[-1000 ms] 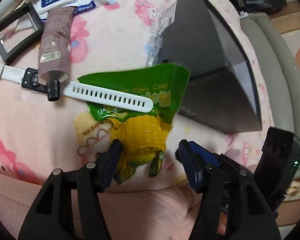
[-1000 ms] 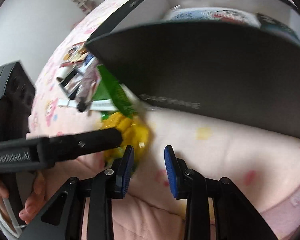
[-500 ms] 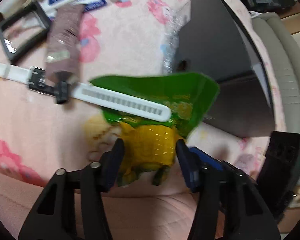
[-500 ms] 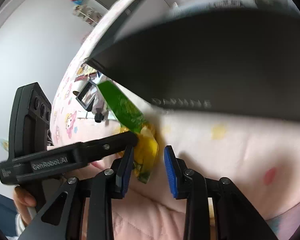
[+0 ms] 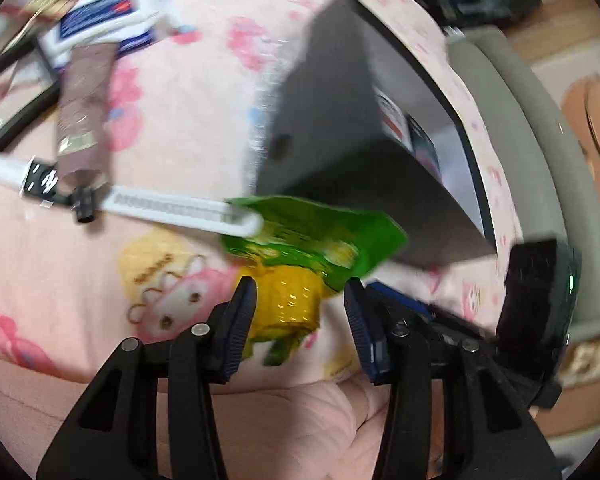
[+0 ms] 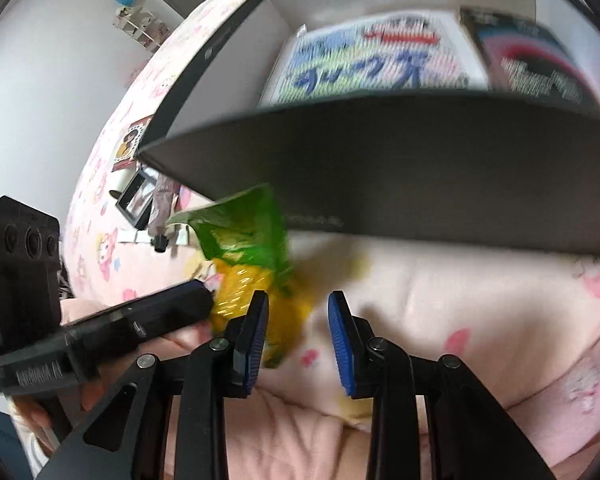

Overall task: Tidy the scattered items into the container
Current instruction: 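Carry the corn snack bag with the left tool over the black box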

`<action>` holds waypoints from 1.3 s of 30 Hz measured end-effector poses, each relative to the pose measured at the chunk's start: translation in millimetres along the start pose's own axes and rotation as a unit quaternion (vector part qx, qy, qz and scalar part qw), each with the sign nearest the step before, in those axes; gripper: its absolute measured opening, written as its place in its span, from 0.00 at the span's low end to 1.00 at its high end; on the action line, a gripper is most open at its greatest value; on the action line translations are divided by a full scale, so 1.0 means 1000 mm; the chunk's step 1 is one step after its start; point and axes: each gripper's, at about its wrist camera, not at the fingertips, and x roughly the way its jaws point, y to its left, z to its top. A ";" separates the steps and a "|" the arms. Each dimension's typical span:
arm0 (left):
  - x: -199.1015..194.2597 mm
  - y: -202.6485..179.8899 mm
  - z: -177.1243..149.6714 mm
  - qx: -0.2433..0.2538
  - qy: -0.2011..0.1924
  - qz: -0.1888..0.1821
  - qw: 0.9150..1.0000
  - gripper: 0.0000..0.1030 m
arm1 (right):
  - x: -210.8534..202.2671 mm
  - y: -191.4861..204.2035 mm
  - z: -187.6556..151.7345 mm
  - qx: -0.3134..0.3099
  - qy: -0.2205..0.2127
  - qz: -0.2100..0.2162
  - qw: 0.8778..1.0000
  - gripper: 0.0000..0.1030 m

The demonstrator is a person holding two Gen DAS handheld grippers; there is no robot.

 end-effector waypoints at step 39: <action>0.099 -0.023 0.019 -0.095 0.041 0.034 0.994 0.67 | 0.024 0.003 -0.001 0.042 0.025 0.016 0.999 0.38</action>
